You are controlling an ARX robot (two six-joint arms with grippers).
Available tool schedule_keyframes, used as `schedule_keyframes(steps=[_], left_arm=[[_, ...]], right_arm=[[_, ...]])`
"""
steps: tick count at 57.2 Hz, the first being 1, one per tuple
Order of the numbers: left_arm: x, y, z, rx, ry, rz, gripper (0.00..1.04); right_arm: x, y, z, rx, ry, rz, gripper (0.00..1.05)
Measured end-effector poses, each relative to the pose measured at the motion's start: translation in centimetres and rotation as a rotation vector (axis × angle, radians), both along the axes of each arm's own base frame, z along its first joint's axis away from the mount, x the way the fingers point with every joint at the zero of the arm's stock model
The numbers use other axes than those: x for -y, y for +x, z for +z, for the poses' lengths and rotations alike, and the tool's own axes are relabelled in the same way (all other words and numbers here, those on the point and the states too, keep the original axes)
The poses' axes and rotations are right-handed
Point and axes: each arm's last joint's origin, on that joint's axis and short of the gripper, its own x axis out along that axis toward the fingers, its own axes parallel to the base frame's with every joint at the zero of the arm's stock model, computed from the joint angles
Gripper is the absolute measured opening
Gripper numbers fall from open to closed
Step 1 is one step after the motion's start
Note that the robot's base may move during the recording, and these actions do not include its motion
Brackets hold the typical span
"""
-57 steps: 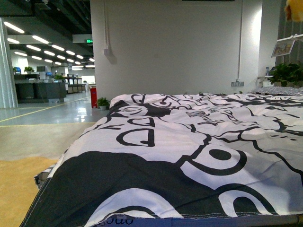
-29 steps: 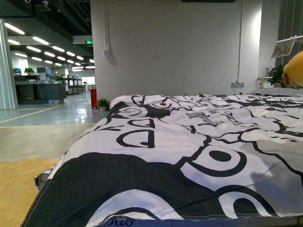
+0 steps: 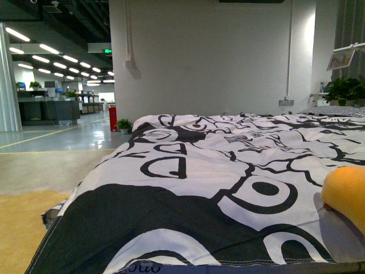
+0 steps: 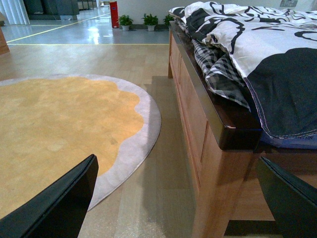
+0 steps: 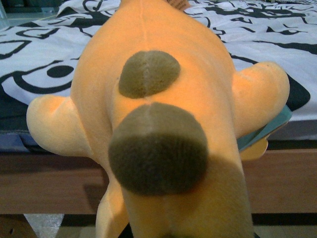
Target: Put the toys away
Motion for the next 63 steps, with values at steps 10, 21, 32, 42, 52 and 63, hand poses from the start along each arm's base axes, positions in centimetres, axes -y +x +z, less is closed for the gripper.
schedule_keyframes(steps=[10,21,32,42,52,63], left_arm=[[0.0,0.0,0.0,0.0,0.0,0.0,0.98],[0.0,0.0,0.0,0.0,0.0,0.0,0.98],[0.0,0.0,0.0,0.0,0.0,0.0,0.98],[0.0,0.0,0.0,0.0,0.0,0.0,0.98],[0.0,0.0,0.0,0.0,0.0,0.0,0.98],[0.0,0.0,0.0,0.0,0.0,0.0,0.98]], right_arm=[[0.0,-0.2,-0.7,0.013,-0.002,0.0,0.07],[0.0,-0.2,-1.6,0.008,-0.003,0.0,0.07],[0.0,-0.2,-2.0,0.014,-0.003,0.0,0.07],[0.0,-0.2,-2.5,0.011,-0.003,0.0,0.07],[0.0,-0.3,-3.1,0.029,-0.004,0.0,0.07],[0.0,-0.3,-3.0,0.029,-0.004,0.0,0.07]])
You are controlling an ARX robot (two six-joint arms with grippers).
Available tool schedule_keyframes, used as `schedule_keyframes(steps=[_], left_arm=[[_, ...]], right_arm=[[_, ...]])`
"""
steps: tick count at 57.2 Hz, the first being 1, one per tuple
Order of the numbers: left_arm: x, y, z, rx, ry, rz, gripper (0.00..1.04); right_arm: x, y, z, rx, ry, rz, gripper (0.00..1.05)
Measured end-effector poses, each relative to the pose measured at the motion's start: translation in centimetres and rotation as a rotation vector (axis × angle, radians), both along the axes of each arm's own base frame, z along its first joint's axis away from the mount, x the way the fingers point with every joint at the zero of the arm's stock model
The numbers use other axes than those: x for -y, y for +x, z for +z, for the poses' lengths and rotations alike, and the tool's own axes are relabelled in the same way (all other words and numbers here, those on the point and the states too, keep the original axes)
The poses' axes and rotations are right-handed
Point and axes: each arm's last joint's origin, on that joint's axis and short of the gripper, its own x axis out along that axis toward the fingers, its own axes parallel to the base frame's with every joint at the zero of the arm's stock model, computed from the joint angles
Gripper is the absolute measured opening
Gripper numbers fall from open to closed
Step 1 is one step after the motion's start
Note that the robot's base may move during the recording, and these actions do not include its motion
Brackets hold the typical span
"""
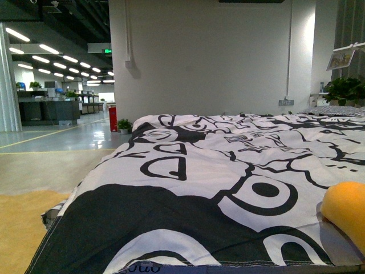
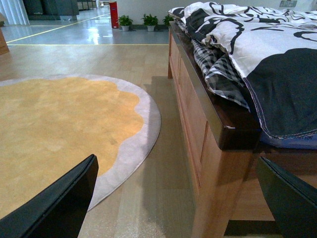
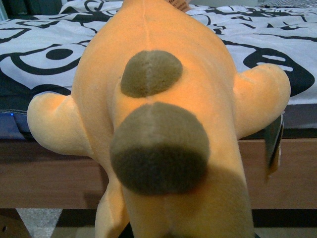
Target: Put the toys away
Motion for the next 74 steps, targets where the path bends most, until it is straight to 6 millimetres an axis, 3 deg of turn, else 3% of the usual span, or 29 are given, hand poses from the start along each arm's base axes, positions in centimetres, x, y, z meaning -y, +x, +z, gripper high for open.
schedule_keyframes(steps=[74], left_arm=[[0.0,0.0,0.0,0.0,0.0,0.001,0.98]], right_arm=[[-0.03,-0.02,0.02,0.003,0.0,0.0,0.07]])
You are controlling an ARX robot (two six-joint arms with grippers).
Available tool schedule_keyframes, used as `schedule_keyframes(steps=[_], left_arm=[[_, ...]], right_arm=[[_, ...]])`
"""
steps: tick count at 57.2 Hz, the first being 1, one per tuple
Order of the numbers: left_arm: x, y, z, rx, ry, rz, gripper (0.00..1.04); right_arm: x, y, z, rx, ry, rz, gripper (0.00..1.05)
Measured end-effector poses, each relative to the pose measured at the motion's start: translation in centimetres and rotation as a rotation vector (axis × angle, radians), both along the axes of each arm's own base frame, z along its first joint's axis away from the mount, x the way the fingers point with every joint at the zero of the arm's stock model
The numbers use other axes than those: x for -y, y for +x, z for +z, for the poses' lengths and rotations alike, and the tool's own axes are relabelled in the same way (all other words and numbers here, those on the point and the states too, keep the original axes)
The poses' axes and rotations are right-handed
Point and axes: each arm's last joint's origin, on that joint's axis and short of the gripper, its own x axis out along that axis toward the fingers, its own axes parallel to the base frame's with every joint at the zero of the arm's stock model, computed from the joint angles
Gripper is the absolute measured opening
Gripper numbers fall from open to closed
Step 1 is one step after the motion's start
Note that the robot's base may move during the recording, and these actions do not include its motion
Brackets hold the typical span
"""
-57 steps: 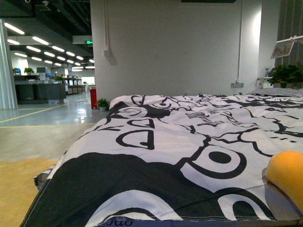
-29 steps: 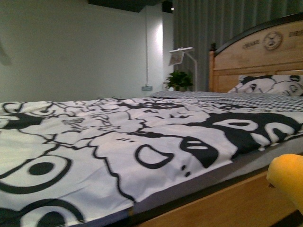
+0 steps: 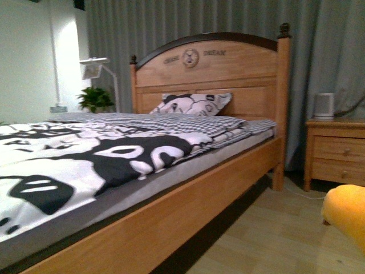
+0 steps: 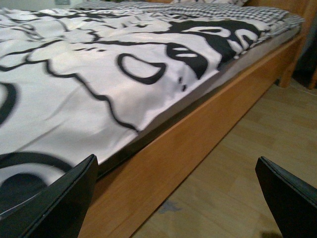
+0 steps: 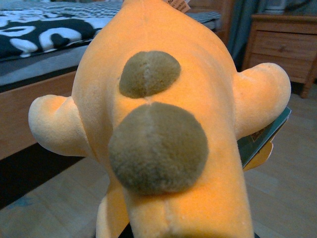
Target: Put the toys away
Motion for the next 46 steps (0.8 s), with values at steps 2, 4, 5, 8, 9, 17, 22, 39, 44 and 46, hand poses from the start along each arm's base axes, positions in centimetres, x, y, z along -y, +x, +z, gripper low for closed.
schedule_keyframes(steps=[2,4,5,8,9,17,22,39,44,46], left_arm=[[0.0,0.0,0.0,0.0,0.0,0.0,0.98],[0.0,0.0,0.0,0.0,0.0,0.0,0.98],[0.0,0.0,0.0,0.0,0.0,0.001,0.98],[0.01,0.0,0.0,0.0,0.0,-0.002,0.98],[0.0,0.0,0.0,0.0,0.0,-0.001,0.98],[0.01,0.0,0.0,0.0,0.0,-0.001,0.98],[0.01,0.0,0.0,0.0,0.0,-0.003,0.98],[0.01,0.0,0.0,0.0,0.0,-0.003,0.98],[0.03,0.0,0.0,0.0,0.0,-0.007,0.98],[0.03,0.0,0.0,0.0,0.0,-0.007,0.98]], right_arm=[[0.0,0.0,0.0,0.0,0.0,0.0,0.07],[0.0,0.0,0.0,0.0,0.0,0.001,0.07],[0.0,0.0,0.0,0.0,0.0,0.0,0.07],[0.0,0.0,0.0,0.0,0.0,0.0,0.07],[0.0,0.0,0.0,0.0,0.0,0.0,0.07],[0.0,0.0,0.0,0.0,0.0,0.0,0.07],[0.0,0.0,0.0,0.0,0.0,0.0,0.07],[0.0,0.0,0.01,0.001,0.0,0.0,0.07],[0.06,-0.01,0.01,0.002,0.0,-0.014,0.07],[0.06,-0.01,0.01,0.002,0.0,-0.014,0.07]])
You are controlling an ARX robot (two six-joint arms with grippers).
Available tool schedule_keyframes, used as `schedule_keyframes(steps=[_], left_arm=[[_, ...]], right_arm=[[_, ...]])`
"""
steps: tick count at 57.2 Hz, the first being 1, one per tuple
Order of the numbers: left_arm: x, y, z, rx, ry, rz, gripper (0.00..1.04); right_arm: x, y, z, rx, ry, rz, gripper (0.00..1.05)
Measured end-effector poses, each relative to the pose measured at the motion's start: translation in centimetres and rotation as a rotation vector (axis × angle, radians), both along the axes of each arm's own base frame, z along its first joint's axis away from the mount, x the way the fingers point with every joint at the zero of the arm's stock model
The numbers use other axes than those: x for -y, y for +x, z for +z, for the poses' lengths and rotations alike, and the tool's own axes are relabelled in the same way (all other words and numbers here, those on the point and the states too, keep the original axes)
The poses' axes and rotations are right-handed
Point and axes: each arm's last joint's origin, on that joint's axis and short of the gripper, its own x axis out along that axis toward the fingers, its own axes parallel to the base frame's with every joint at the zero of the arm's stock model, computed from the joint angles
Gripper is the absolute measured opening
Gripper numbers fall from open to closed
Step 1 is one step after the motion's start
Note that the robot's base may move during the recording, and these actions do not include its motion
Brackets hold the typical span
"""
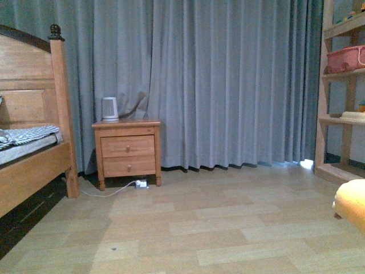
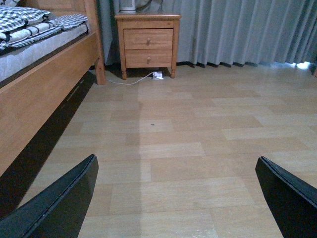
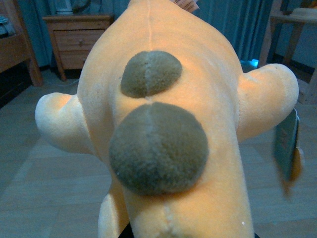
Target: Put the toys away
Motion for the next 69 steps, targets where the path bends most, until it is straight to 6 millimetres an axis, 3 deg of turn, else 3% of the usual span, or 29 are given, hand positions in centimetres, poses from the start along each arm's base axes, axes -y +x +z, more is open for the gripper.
schedule_keyframes(steps=[69], left_arm=[[-0.02,0.0,0.0,0.0,0.0,0.005,0.98]], right_arm=[[-0.06,0.0,0.0,0.0,0.0,0.017,0.07]])
